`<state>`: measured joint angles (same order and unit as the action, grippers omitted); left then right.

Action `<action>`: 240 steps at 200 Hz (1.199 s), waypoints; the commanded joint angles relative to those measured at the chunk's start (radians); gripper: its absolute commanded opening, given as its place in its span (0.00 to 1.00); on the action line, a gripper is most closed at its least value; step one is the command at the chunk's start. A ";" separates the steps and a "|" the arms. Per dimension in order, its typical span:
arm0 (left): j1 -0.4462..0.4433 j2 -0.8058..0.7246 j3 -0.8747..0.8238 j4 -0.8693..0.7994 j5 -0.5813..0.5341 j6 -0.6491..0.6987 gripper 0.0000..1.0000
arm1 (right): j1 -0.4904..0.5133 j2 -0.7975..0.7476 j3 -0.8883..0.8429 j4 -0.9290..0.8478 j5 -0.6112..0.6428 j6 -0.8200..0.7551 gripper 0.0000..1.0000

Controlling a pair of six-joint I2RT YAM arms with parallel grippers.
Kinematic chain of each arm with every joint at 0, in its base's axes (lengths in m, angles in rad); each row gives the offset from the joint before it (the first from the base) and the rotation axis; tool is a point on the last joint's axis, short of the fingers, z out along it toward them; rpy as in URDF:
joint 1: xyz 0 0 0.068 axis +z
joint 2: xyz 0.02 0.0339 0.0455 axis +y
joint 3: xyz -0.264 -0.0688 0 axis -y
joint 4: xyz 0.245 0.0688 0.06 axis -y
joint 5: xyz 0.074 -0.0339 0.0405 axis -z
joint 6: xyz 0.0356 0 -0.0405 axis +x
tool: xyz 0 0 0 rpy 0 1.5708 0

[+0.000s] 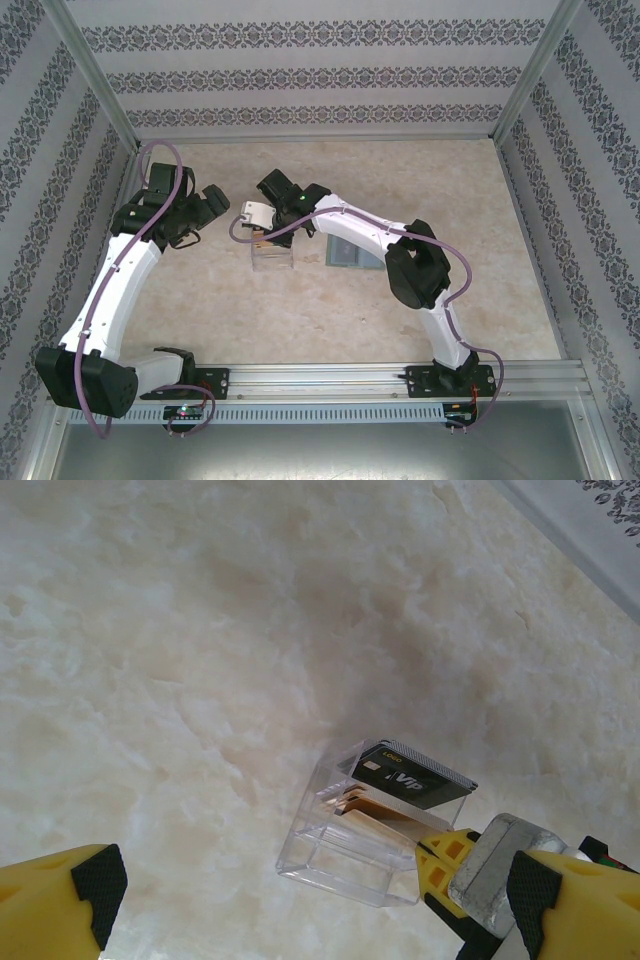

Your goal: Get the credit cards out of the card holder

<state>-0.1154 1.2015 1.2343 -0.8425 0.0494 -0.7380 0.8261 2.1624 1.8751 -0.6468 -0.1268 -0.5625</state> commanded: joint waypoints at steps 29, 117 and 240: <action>0.014 -0.010 -0.018 0.003 0.013 -0.009 1.00 | -0.017 -0.033 0.014 0.014 -0.028 0.040 0.00; 0.014 -0.006 -0.020 0.004 0.013 -0.005 1.00 | -0.024 -0.027 -0.089 0.104 -0.022 0.074 0.00; 0.016 -0.002 -0.021 -0.004 0.026 -0.010 1.00 | -0.035 -0.128 -0.111 0.166 -0.061 0.046 0.00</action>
<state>-0.1154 1.2015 1.2209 -0.8413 0.0681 -0.7406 0.8066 2.0960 1.7771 -0.5037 -0.1524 -0.5034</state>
